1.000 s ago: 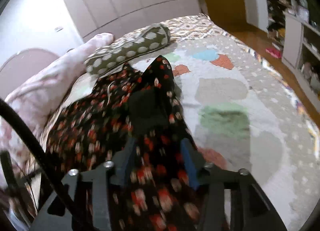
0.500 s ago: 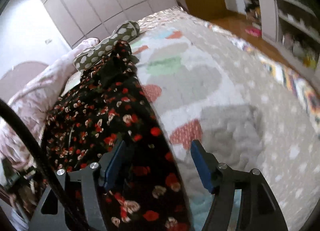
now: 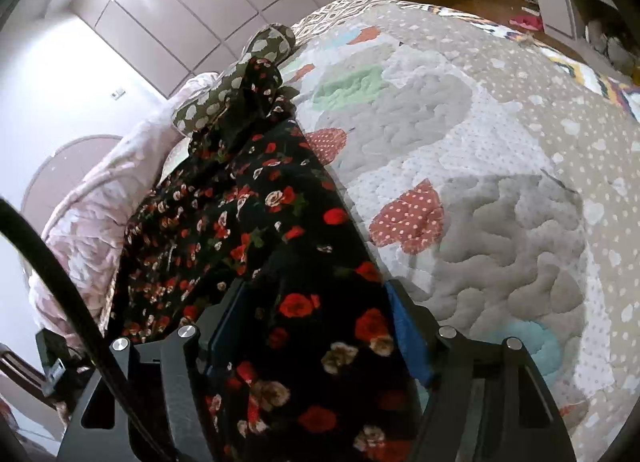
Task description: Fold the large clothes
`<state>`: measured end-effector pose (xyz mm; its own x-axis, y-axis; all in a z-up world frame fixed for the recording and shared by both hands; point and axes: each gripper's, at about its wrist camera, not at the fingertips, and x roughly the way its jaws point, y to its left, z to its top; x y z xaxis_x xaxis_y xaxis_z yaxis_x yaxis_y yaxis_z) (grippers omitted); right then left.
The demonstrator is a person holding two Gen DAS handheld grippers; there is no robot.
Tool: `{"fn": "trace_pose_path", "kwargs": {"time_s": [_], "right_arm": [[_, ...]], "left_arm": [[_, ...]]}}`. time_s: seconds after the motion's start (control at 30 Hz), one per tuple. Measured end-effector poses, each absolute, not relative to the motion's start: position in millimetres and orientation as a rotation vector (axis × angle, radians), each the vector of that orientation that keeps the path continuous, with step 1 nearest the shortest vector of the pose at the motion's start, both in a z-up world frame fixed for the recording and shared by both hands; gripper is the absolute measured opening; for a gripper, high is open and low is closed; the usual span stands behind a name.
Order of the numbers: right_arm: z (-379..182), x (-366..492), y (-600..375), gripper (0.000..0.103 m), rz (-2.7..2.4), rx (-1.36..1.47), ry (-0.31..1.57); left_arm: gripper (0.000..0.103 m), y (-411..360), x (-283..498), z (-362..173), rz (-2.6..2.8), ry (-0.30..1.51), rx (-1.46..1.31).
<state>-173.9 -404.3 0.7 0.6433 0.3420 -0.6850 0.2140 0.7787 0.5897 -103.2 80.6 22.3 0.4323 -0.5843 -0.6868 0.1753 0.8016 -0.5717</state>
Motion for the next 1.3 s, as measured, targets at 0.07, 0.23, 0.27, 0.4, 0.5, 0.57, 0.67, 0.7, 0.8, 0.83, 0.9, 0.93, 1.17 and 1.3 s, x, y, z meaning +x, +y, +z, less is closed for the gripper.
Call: {"fn": "trace_pose_path", "kwargs": {"time_s": [0.07, 0.23, 0.27, 0.4, 0.5, 0.57, 0.67, 0.7, 0.8, 0.83, 0.9, 0.93, 1.17, 1.3], "right_arm": [[0.4, -176.5, -403.6, 0.073, 0.083, 0.7, 0.885], [-0.1, -187.9, -397.8, 0.073, 0.102, 0.683, 0.881], [-0.2, -190.8, -396.6, 0.073, 0.108, 0.678, 0.881], [-1.2, -204.6, -391.6, 0.073, 0.137, 0.668, 0.88], [-1.7, -212.7, -388.2, 0.07, 0.15, 0.655, 0.879], [-1.9, -215.1, -387.1, 0.061, 0.162, 0.658, 0.887], [-2.2, -216.5, -385.8, 0.05, 0.185, 0.671, 0.899], [-2.1, -216.9, -385.0, 0.048, 0.196, 0.671, 0.903], [-2.3, -217.1, -383.1, 0.042, 0.22, 0.68, 0.913], [-2.6, -217.0, -383.2, 0.042, 0.222, 0.683, 0.913], [-3.6, -216.6, -383.5, 0.042, 0.221, 0.689, 0.913], [-5.1, -216.4, -383.3, 0.043, 0.213, 0.693, 0.912], [-5.2, -221.7, -376.2, 0.042, 0.137, 0.692, 0.871], [-2.2, -222.2, -378.5, 0.019, 0.127, 0.73, 0.909]], "left_arm": [[0.084, 76.6, -106.1, 23.7, -0.495, 1.025, -0.424], [0.084, 66.0, -115.7, 23.7, -0.511, 1.027, -0.365], [0.084, 65.0, -116.8, 23.8, -0.518, 1.027, -0.363], [0.084, 66.9, -120.1, 23.4, -0.543, 1.027, -0.379], [0.084, 69.2, -122.8, 22.6, -0.559, 1.027, -0.404], [0.083, 68.3, -126.1, 22.6, -0.58, 1.031, -0.411], [0.067, 64.0, -132.5, 21.7, -0.592, 1.039, -0.387], [0.063, 65.0, -133.7, 20.6, -0.587, 1.041, -0.385], [0.057, 74.1, -133.2, 16.9, -0.585, 1.044, -0.434], [0.057, 75.3, -132.6, 16.1, -0.587, 1.045, -0.451], [0.058, 77.3, -131.8, 13.6, -0.583, 1.044, -0.483], [0.059, 77.7, -131.9, 11.7, -0.571, 1.042, -0.502], [0.047, 61.3, -135.2, 17.7, -0.5, 1.044, -0.378], [0.015, 81.9, -121.5, 22.4, -0.479, 1.111, -0.393]]}}
